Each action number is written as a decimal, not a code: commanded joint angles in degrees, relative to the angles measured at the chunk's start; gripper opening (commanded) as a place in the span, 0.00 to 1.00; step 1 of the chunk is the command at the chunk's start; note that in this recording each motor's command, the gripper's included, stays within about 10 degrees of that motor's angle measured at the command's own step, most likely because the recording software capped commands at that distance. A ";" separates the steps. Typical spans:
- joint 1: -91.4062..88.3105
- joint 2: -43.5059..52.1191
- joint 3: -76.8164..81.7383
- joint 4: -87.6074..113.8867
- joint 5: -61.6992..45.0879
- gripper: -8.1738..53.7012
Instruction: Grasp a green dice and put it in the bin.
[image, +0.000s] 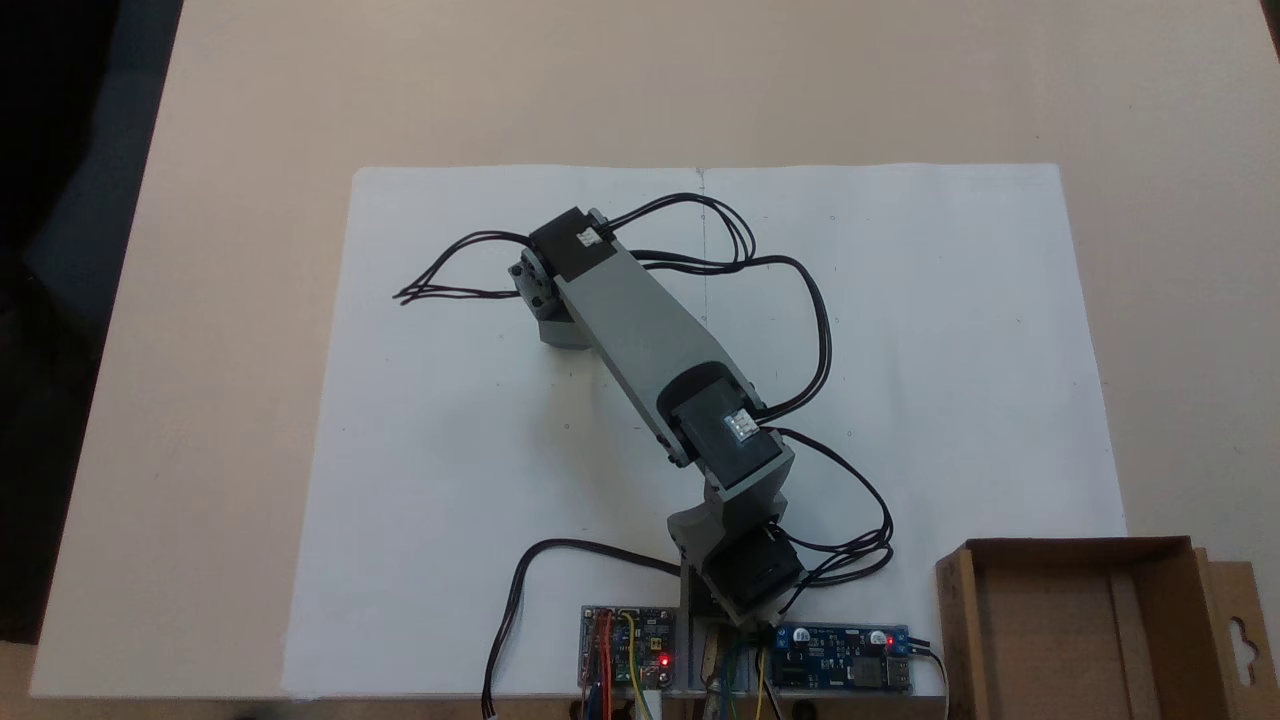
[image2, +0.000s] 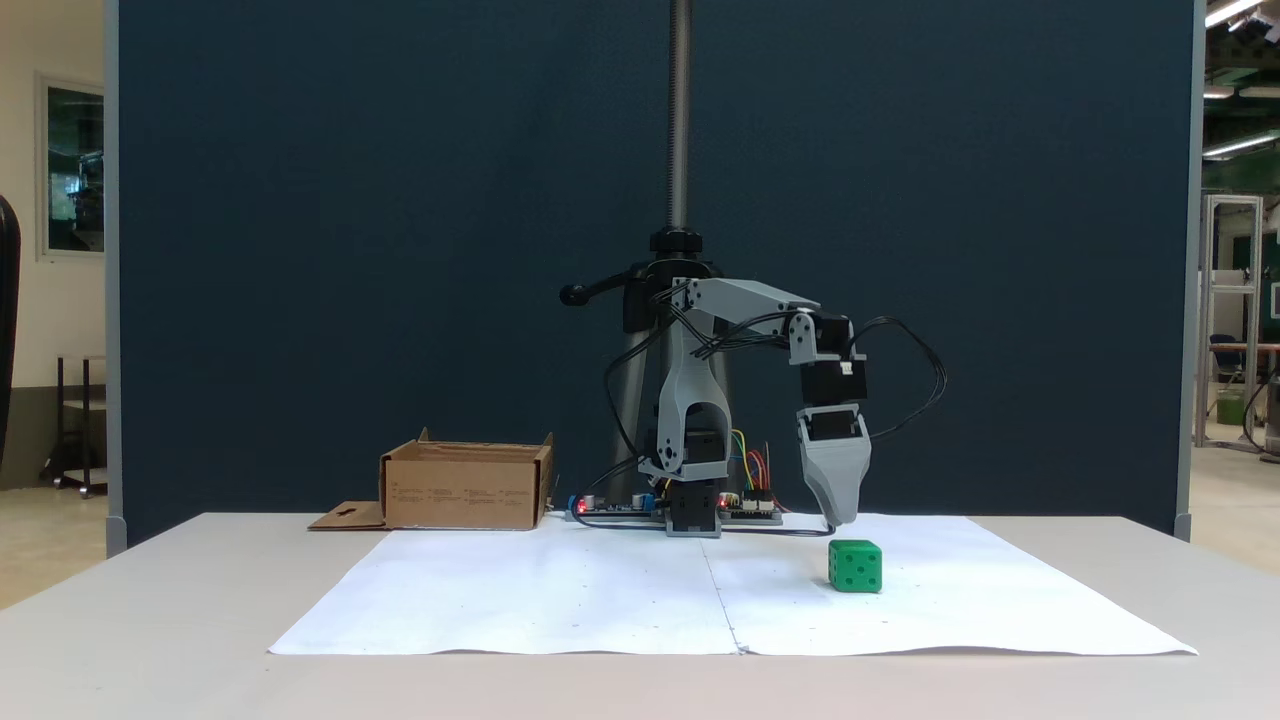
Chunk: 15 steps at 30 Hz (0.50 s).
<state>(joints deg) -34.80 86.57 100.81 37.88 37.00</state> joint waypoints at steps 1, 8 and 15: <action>-1.05 0.97 -3.69 -2.72 4.22 0.75; -1.32 -1.23 -3.60 -3.96 4.22 0.75; -1.32 -4.04 -3.60 -6.15 4.22 0.75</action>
<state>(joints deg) -35.95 81.65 100.81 35.68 37.09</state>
